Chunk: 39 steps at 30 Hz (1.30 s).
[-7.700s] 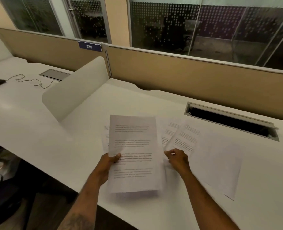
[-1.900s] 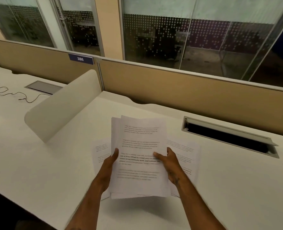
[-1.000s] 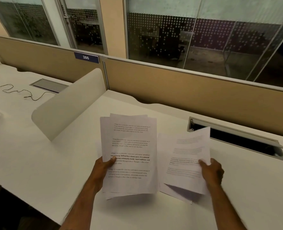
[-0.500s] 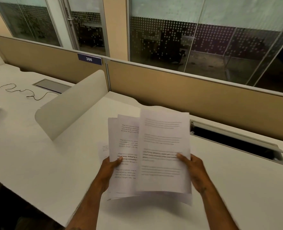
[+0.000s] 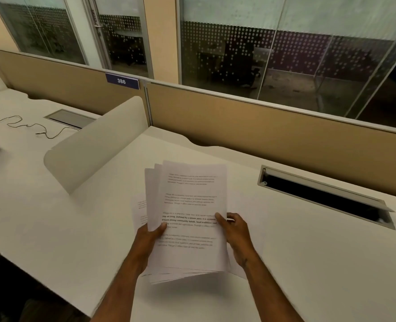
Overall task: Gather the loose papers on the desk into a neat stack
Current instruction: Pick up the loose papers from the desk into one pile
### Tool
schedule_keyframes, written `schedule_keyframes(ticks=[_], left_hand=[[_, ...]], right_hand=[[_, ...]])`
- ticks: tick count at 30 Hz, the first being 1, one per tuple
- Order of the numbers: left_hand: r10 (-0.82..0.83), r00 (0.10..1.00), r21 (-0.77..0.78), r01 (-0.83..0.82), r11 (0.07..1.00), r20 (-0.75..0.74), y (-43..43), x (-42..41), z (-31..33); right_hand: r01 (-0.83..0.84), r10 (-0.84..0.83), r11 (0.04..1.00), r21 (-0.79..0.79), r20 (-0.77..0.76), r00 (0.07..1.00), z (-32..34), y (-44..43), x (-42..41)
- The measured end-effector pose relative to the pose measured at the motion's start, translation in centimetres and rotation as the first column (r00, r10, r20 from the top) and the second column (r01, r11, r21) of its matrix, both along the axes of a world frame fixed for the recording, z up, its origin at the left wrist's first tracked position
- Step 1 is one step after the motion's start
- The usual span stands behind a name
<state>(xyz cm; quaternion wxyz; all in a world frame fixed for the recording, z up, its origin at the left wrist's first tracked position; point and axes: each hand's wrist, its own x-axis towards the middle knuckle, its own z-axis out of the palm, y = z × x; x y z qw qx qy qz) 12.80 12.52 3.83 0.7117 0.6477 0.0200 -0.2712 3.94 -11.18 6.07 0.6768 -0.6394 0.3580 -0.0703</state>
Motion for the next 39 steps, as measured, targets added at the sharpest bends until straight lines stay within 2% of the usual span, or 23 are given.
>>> schedule_keyframes(ticks=[2,4,6,8,10,13,17,19,22,25,28,29,30,32,33,34,36,39], left_hand=[[0.016,1.0,0.007,-0.016,1.0,0.004,0.8,0.1,0.1],[0.052,0.999,0.007,-0.052,0.999,0.002,1.8,0.2,0.2],[0.1,0.995,0.015,-0.1,0.995,0.006,2.8,0.3,0.3],[0.151,0.988,0.028,-0.151,0.988,0.009,3.6,0.2,0.4],[0.191,0.982,0.031,-0.19,0.981,-0.001,4.2,0.1,0.5],[0.204,0.979,0.04,-0.203,0.978,-0.013,5.1,-0.2,0.8],[0.192,0.981,0.051,-0.192,0.98,-0.005,6.4,0.6,1.1],[0.176,0.984,0.047,-0.176,0.983,0.004,7.1,1.4,1.4],[0.145,0.989,0.038,-0.146,0.989,0.018,8.5,3.2,1.8],[0.117,0.992,0.026,-0.118,0.993,0.039,9.3,4.9,2.0],[0.081,0.996,0.008,-0.081,0.997,0.036,9.3,5.8,2.1],[0.07,0.997,0.003,-0.07,0.998,0.033,9.3,6.0,2.1],[0.062,0.998,0.0,-0.062,0.998,0.03,9.2,6.1,2.1],[0.05,0.998,-0.007,-0.05,0.999,0.025,9.2,6.2,2.0],[0.043,0.999,-0.011,-0.043,0.999,0.023,9.1,6.1,2.0],[0.039,0.999,-0.011,-0.039,0.999,0.023,9.1,6.1,2.0],[0.042,0.999,-0.01,-0.042,0.999,0.02,9.1,6.2,1.7],[0.038,0.999,-0.012,-0.038,0.999,0.014,9.4,6.2,1.1]], right_hand=[[0.061,-0.097,0.974,-0.219,-0.158,0.983,-0.7,-1.7,-1.2],[-0.013,-0.189,0.893,-0.45,-0.401,0.896,-2.2,-3.2,-3.4],[-0.196,-0.199,0.834,-0.516,-0.612,0.765,-4.0,-3.6,-5.5],[-0.269,-0.198,0.815,-0.514,-0.682,0.704,-5.5,-3.3,-6.5],[-0.225,-0.202,0.844,-0.487,-0.677,0.707,-6.1,-3.0,-6.5],[-0.019,-0.247,0.926,-0.377,-0.643,0.725,-6.0,-3.3,-5.7],[0.115,-0.297,0.947,-0.3,-0.684,0.666,-6.0,-4.2,-5.4],[0.203,-0.334,0.941,-0.271,-0.643,0.689,-5.7,-4.4,-5.3],[0.332,-0.45,0.885,-0.326,-0.419,0.789,-2.9,-4.4,-5.3],[0.422,-0.595,0.693,-0.584,-0.135,0.792,1.5,-3.9,-4.8],[0.346,-0.543,0.396,-0.851,0.087,0.835,4.6,-3.0,-4.1],[0.32,-0.505,0.353,-0.879,0.109,0.856,5.0,-2.5,-4.0],[0.293,-0.483,0.368,-0.883,0.088,0.871,5.0,-2.0,-3.9],[0.262,-0.474,0.486,-0.834,0.0,0.88,4.2,-0.8,-3.7],[0.233,-0.469,0.516,-0.824,-0.044,0.882,3.3,-0.1,-3.7],[0.18,-0.45,0.516,-0.837,-0.087,0.889,2.5,0.8,-3.6],[-0.015,-0.361,0.459,-0.888,-0.202,0.91,0.5,2.9,-3.8],[-0.261,-0.256,0.457,-0.85,-0.407,0.877,-2.5,5.0,-4.2]])
